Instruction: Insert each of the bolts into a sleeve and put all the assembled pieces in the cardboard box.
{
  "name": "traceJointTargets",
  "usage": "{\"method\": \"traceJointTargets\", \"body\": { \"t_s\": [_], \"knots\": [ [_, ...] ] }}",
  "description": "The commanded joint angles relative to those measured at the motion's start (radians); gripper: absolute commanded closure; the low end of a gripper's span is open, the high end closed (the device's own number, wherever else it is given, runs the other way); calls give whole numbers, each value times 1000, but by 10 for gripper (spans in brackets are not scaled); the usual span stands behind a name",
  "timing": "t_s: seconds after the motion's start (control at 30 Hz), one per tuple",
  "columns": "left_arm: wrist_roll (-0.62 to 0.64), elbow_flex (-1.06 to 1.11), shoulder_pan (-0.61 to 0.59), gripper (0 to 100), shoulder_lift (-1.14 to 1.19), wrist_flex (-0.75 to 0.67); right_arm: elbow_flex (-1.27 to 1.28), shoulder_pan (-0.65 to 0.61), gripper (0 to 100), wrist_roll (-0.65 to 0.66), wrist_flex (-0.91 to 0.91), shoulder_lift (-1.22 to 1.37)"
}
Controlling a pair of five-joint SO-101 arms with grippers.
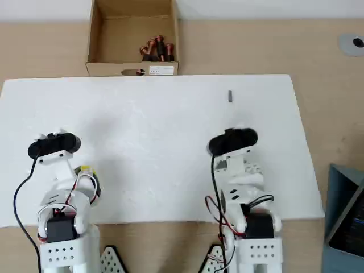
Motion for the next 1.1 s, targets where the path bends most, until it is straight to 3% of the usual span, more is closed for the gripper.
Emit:
{"method": "traceJointTargets", "body": {
  "t_s": [0.0,1.07],
  "knots": [
    [0,-3,0,995,-10,-6,7,4,989,-3,-9,-116],
    [0,-3,0,995,-10,-6,8,7,988,-9,17,-101]
  ]
}}
